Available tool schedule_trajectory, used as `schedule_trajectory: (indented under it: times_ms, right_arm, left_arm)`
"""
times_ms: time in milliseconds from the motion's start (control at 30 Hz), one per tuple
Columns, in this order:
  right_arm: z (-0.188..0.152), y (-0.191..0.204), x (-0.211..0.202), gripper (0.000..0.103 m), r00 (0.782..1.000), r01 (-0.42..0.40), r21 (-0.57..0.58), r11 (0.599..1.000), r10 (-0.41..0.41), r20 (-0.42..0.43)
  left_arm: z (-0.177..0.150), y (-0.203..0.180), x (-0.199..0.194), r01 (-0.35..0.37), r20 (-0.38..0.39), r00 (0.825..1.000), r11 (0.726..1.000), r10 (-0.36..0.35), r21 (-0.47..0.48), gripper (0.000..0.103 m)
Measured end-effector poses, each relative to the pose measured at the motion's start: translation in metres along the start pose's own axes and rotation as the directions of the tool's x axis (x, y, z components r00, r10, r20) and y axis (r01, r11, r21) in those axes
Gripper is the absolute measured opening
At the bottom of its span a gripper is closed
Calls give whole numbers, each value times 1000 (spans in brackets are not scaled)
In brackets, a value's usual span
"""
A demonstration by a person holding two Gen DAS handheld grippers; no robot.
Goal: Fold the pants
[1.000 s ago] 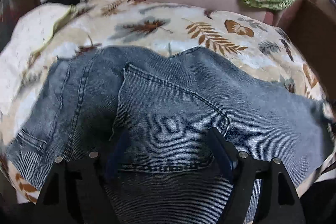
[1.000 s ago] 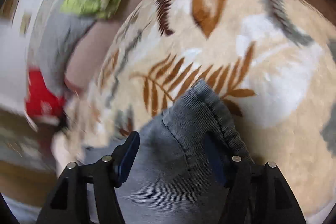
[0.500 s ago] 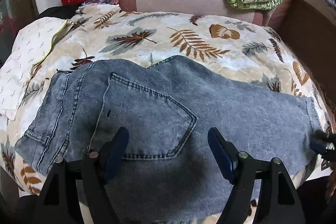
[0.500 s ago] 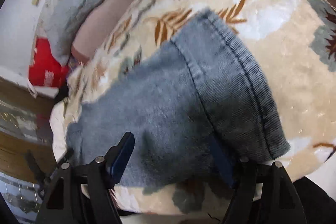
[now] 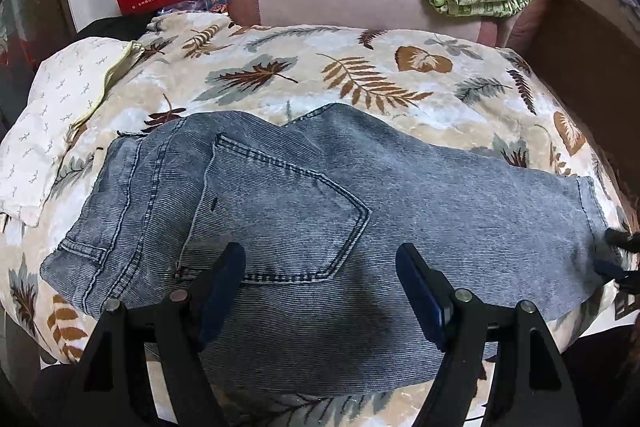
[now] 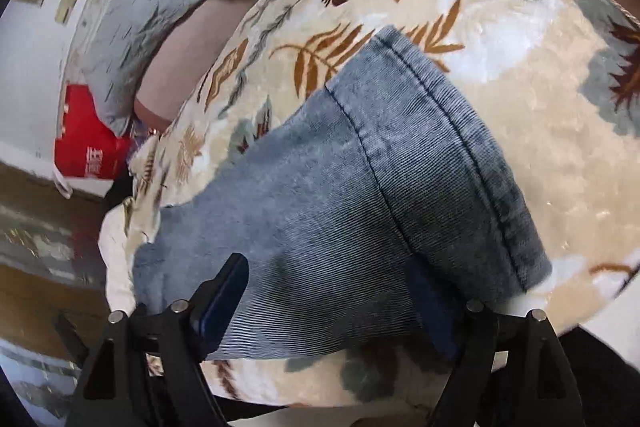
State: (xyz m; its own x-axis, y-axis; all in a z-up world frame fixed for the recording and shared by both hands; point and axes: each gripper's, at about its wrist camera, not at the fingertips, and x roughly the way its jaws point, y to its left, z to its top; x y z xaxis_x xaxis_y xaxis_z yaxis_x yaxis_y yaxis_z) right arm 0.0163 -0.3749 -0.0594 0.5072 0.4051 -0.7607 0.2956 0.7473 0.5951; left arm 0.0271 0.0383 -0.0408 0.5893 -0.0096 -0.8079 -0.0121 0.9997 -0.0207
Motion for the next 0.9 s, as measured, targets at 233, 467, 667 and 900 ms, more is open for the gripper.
schedule_trajectory:
  times_ms: [233,467,667,900]
  right_arm:
    - [-16,7,-47,83,993,-90,-34,995,92,71]
    - [-51,-35,-44,83,994,-109,116,987,110,-1]
    - [-33,-72,-31,83,989,-150,282,948,138,59]
    - [-12,-96,-23,83,985,-156,368,917,117,124]
  left_arm:
    - [1,-4,2,27,-4,1000,1000,-27,-7,78]
    - [-1,-22,11,62,-33,998,998,-61,13,78]
    - [-1,-45,10,97,-37,995,994,-95,40,78]
    - [4,-75,16,117,-45,992,990,-114,83,78]
